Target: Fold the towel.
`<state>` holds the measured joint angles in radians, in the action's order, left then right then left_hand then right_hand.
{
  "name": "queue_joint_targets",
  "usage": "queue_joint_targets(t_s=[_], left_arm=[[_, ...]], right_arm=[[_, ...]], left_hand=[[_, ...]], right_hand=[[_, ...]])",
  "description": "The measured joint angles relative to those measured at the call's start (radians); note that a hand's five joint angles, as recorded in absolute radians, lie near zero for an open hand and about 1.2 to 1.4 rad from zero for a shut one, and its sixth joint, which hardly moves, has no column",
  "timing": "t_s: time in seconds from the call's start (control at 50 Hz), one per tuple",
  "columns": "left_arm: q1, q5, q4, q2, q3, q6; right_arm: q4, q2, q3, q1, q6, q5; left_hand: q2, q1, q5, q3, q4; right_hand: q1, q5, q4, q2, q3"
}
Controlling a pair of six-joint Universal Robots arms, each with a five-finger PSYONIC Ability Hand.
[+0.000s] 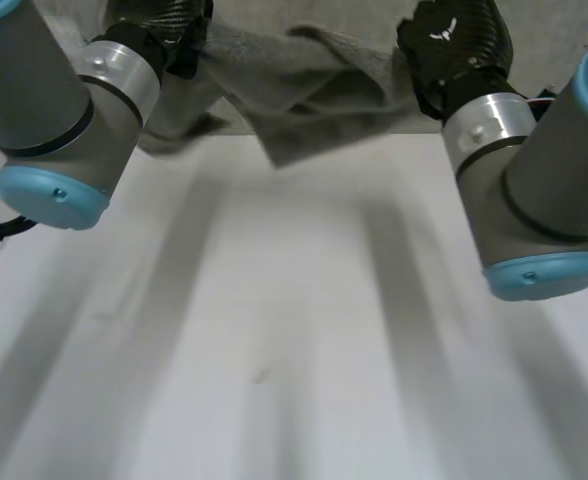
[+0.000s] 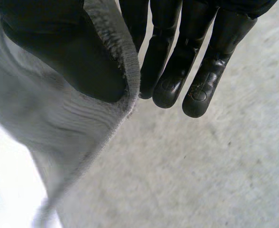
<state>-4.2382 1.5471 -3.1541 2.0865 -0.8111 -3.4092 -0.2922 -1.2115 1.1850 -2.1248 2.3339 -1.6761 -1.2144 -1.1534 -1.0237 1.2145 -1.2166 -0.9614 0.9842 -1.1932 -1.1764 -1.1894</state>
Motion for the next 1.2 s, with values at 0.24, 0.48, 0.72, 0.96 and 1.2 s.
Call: queue_joint_targets(t_s=[0.24, 0.48, 0.72, 0.96, 1.2], left_arm=[[-0.004, -0.018, -0.016, -0.034, -0.473, -0.014], [0.013, -0.01, 0.048, -0.02, -0.644, -0.032], [0.029, -0.017, 0.114, -0.14, -0.631, -0.109], [-0.04, -0.047, 0.102, -0.032, -0.523, -0.26], [-0.096, -0.176, 0.223, 0.169, -0.315, -0.296]], right_arm=[[0.112, 0.079, 0.223, -0.073, -0.008, 0.131], [0.356, 0.163, 0.294, -0.022, 0.058, 0.149], [0.308, 0.073, 0.399, 0.036, 0.118, 0.16], [0.25, 0.072, 0.452, 0.067, 0.115, 0.164], [0.251, 0.078, 0.458, 0.069, 0.114, 0.164]], left_hand=[[0.0, 0.0, -0.001, 0.0, 0.0], [0.409, 0.348, 0.384, -0.4, 0.402], [0.657, 0.595, 0.643, -0.656, 0.66], [0.664, 0.601, 0.648, -0.663, 0.666], [0.607, 0.548, 0.6, -0.616, 0.617]], right_hand=[[0.0, 0.003, 0.0, 0.0, 0.0], [0.0, 0.003, 0.0, 0.0, 0.0], [0.0, 0.003, 0.0, 0.0, 0.0], [0.0, 0.003, 0.0, 0.0, 0.0], [0.0, 0.003, 0.0, 0.0, 0.0]])
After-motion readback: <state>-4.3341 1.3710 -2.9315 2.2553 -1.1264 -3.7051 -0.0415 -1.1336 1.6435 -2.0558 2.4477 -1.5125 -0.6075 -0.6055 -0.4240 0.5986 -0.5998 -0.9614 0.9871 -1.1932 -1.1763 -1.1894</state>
